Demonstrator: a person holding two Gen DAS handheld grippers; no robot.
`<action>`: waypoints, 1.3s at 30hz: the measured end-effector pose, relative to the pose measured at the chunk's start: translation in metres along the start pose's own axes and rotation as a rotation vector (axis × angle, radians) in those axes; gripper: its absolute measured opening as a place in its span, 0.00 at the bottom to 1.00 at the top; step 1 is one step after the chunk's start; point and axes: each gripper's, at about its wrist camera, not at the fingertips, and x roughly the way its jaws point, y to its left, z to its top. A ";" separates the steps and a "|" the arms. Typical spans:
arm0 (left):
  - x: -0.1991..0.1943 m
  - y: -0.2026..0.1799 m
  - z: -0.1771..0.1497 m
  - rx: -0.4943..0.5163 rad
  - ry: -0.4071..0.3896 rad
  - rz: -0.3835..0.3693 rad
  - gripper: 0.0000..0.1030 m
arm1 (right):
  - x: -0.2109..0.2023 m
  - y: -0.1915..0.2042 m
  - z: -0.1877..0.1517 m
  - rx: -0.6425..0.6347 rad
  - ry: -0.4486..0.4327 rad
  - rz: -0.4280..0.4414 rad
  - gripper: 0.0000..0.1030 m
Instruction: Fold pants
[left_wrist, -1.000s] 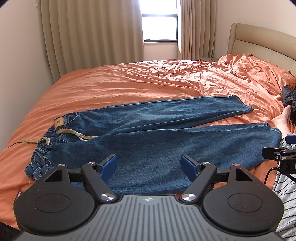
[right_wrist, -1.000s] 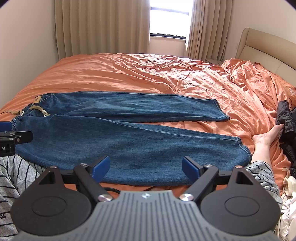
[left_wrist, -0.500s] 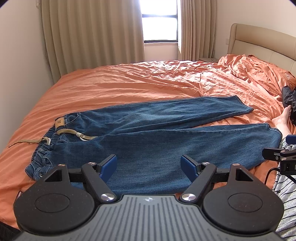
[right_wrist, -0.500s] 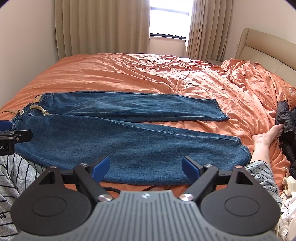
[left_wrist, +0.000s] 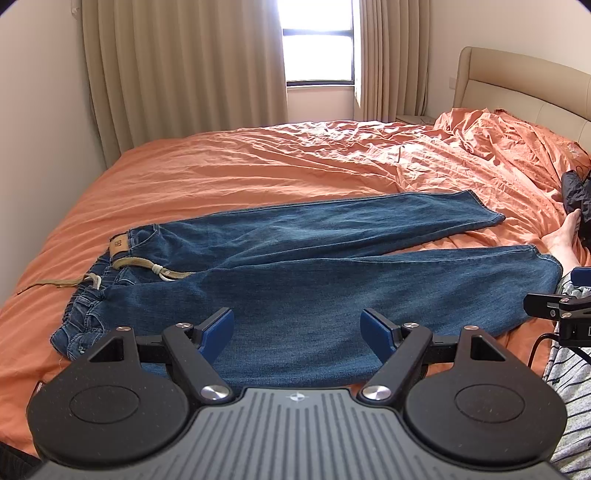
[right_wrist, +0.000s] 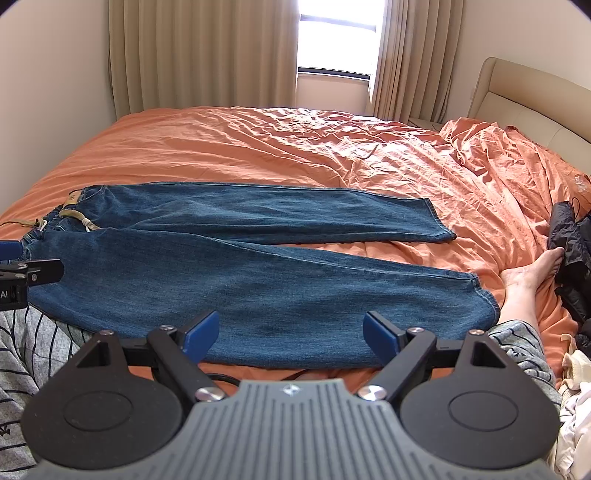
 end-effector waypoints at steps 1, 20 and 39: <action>0.000 0.000 0.000 0.001 0.000 -0.001 0.88 | 0.000 -0.001 0.000 0.000 0.000 -0.001 0.79; -0.003 0.002 0.005 0.005 0.003 0.001 0.88 | -0.002 -0.002 0.001 0.004 0.002 -0.009 0.79; 0.002 0.003 0.002 0.020 0.005 -0.001 0.88 | 0.008 -0.005 0.000 0.005 0.007 -0.046 0.79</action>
